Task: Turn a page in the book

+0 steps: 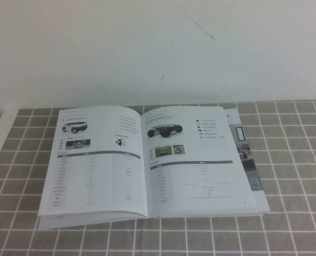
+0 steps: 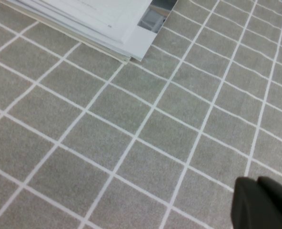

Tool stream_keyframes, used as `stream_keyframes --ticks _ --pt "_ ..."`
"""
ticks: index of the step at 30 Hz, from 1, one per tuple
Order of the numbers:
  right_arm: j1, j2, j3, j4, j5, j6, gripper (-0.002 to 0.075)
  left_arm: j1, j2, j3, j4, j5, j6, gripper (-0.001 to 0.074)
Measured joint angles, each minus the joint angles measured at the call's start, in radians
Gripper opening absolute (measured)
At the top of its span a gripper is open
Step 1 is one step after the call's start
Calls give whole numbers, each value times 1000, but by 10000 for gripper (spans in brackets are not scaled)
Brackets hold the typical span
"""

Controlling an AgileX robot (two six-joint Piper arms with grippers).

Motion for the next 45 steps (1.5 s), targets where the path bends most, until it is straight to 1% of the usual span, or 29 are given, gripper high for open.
stream_keyframes --ticks 18,21,25,28,31,33,36,41,43,45 --pt "0 -5 0 0 0 4 -1 0 -2 0 3 0 0 -4" --pt "-2 -71 0 0 26 4 -1 0 -2 -2 3 1 0 -4" --pt "-7 -243 0 0 71 4 -1 0 -2 0 5 4 3 -4" --pt "-55 -320 0 0 75 4 -1 0 -2 0 5 4 3 -4" --pt "-119 -331 0 0 74 4 -1 0 -2 0 7 4 5 -4" --pt "-179 -331 0 2 79 12 -1 0 -2 0 7 4 5 -4" --pt "-233 -331 -6 20 115 75 -1 0 -2 -2 7 4 5 -4" --pt "-241 -331 -8 36 129 212 -1 1 -2 -2 7 4 5 -4" --pt "-241 -331 -8 37 129 224 -1 1 -2 -2 7 4 5 -4" --pt "-245 -331 -8 36 129 199 -1 1 -2 -2 7 4 5 -4"
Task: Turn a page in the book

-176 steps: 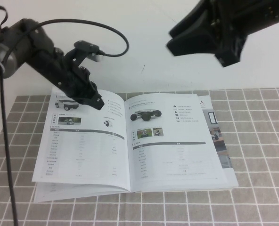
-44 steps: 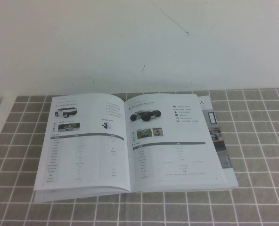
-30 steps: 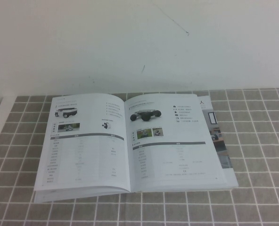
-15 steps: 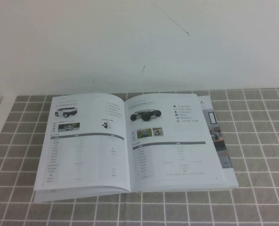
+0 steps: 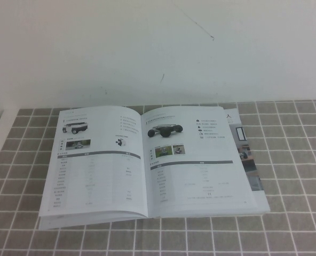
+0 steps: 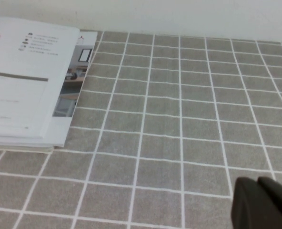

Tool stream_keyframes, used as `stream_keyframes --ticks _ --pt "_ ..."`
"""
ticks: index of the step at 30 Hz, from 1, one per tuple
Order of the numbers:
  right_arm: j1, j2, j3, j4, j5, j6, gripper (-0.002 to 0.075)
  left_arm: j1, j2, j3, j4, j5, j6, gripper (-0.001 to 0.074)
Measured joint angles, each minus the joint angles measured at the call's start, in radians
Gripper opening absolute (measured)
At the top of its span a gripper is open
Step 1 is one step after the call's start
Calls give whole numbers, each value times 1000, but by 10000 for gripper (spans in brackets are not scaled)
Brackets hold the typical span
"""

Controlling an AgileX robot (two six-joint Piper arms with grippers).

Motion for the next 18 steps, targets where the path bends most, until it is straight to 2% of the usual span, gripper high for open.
stream_keyframes --ticks 18 --pt "-35 0 0 4 0 -29 -2 0 0 0 0 0 0 -4"
